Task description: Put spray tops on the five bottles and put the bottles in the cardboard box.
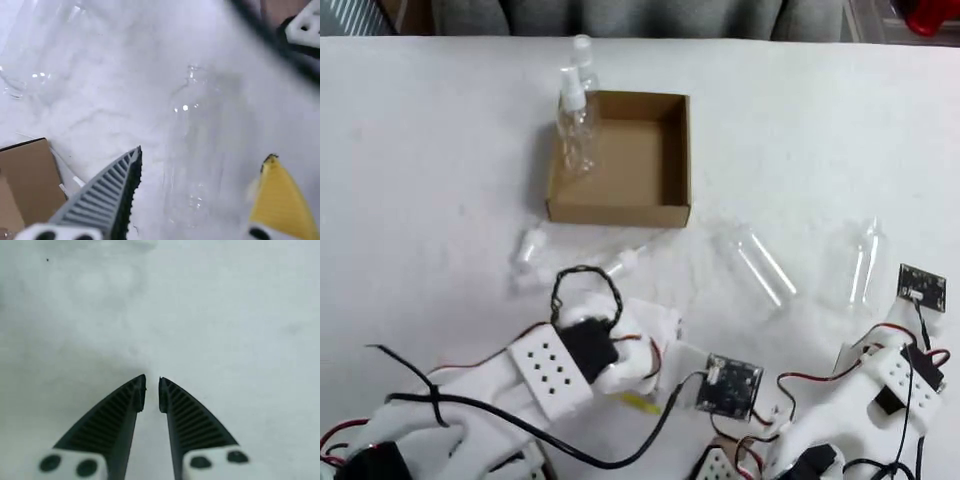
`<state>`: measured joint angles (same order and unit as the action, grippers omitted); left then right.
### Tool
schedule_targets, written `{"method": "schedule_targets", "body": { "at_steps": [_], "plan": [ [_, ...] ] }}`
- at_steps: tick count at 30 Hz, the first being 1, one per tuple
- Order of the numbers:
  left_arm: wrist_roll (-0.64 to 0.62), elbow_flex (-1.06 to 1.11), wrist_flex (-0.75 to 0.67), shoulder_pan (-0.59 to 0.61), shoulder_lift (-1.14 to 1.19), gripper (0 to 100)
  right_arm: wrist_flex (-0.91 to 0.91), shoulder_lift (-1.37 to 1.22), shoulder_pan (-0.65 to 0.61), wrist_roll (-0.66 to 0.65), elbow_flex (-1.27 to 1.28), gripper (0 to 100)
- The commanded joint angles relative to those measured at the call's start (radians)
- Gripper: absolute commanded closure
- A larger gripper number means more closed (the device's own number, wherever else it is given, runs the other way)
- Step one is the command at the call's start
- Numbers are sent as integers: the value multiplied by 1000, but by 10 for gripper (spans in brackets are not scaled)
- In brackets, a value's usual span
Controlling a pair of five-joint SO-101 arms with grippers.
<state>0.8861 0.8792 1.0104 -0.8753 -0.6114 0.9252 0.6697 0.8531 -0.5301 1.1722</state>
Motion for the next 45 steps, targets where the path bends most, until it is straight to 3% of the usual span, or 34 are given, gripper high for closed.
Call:
{"method": "schedule_targets", "body": {
  "at_steps": [1,12,17,21,26,33,37,45],
  "plan": [
    [-51,-43,-32,51,-36,648,-19,12,13,37,-17,981],
    [-48,-51,-28,125,-36,648,-82,10,81,41,-12,982],
    [-37,-52,0,117,-35,648,-117,10,214,51,-32,982],
    [-37,-41,-3,117,-30,648,-125,10,251,52,-41,982],
    [-37,15,-55,116,-33,648,-179,10,337,155,-87,981],
    [-37,23,-64,116,-31,648,-208,-7,348,135,-193,981],
    [-69,28,-115,124,-28,648,-202,-111,354,69,-293,981],
    [-91,28,-133,125,-28,648,-200,-470,384,63,-643,981]
  ]
}}
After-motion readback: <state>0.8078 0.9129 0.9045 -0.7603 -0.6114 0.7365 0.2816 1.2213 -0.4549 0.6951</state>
